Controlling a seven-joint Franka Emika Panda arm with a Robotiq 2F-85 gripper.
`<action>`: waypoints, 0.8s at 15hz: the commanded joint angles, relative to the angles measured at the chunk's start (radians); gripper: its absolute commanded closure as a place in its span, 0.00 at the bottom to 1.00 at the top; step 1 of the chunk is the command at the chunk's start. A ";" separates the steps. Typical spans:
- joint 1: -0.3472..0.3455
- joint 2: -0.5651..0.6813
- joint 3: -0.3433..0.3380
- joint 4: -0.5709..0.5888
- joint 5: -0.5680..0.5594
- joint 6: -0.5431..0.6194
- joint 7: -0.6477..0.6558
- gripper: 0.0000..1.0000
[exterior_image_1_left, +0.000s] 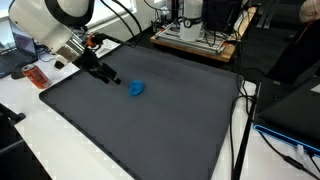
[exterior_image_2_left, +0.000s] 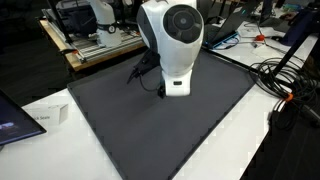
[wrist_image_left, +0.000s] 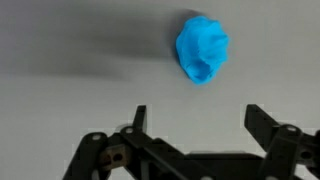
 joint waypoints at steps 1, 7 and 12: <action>-0.002 -0.156 -0.027 -0.236 0.048 0.116 -0.013 0.00; -0.029 -0.295 -0.037 -0.510 0.136 0.307 -0.069 0.00; -0.074 -0.414 -0.027 -0.762 0.257 0.493 -0.205 0.00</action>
